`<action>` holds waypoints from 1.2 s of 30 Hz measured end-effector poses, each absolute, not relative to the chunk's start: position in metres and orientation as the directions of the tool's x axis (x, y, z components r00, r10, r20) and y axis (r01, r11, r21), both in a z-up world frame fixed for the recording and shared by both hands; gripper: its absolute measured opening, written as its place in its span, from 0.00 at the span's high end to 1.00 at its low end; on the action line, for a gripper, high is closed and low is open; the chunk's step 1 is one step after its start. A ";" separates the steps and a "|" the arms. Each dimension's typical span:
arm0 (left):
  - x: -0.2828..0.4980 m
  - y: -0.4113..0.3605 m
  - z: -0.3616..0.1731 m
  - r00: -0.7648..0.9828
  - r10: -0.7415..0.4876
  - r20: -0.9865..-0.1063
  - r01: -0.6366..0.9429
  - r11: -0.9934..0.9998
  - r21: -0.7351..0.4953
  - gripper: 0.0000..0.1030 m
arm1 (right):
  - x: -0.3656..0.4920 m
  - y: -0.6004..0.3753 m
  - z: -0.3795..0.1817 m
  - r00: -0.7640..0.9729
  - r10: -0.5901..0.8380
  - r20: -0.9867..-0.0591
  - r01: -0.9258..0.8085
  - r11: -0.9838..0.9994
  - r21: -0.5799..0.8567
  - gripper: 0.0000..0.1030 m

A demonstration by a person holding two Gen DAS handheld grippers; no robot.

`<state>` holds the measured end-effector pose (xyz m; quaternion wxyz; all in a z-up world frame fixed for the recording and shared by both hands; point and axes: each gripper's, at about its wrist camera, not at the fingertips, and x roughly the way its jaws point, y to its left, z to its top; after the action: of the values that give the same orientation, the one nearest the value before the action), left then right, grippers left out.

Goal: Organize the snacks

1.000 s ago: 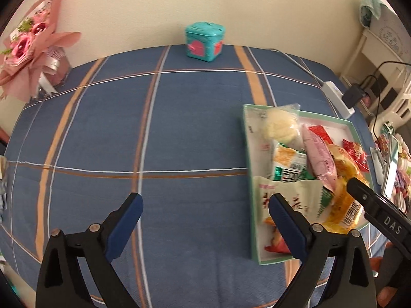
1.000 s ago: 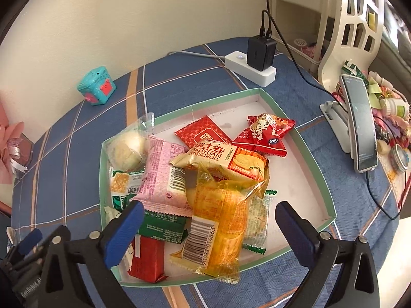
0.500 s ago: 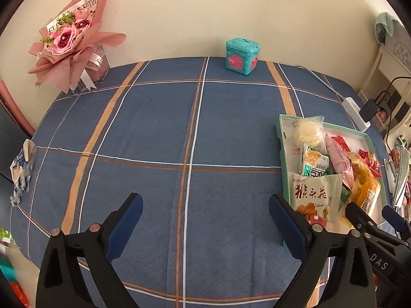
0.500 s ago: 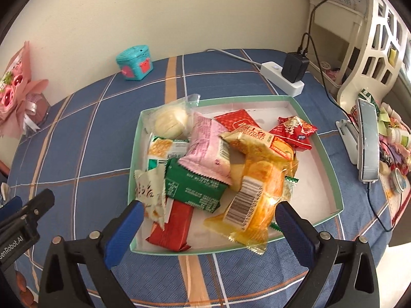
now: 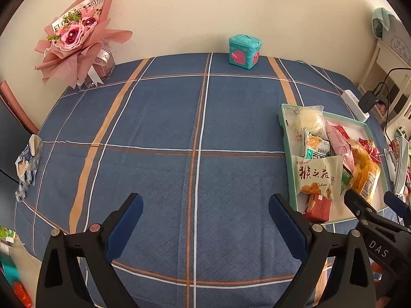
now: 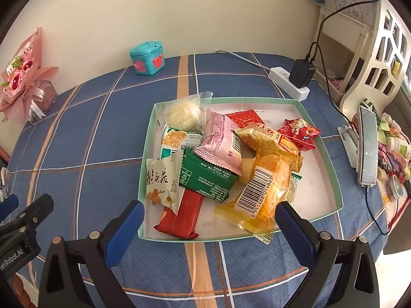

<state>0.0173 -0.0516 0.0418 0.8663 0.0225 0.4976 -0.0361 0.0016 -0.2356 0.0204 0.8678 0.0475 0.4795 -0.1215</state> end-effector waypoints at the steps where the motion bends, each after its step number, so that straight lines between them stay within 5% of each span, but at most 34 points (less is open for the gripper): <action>1: 0.016 -0.051 0.042 0.502 -0.040 -0.864 0.087 0.996 0.004 0.05 | 0.002 -0.235 0.021 0.510 -0.166 -0.844 0.257 0.966 -0.035 0.00; 36: 0.018 -0.049 0.032 0.446 0.005 -0.895 0.086 0.995 0.048 0.05 | 0.007 -0.236 0.018 0.507 -0.168 -0.846 0.231 0.971 -0.054 0.00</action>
<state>0.0178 -0.0493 0.0321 0.8491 0.0433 0.5259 -0.0239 0.0069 -0.2365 0.0183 0.8674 0.0326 0.4831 -0.1149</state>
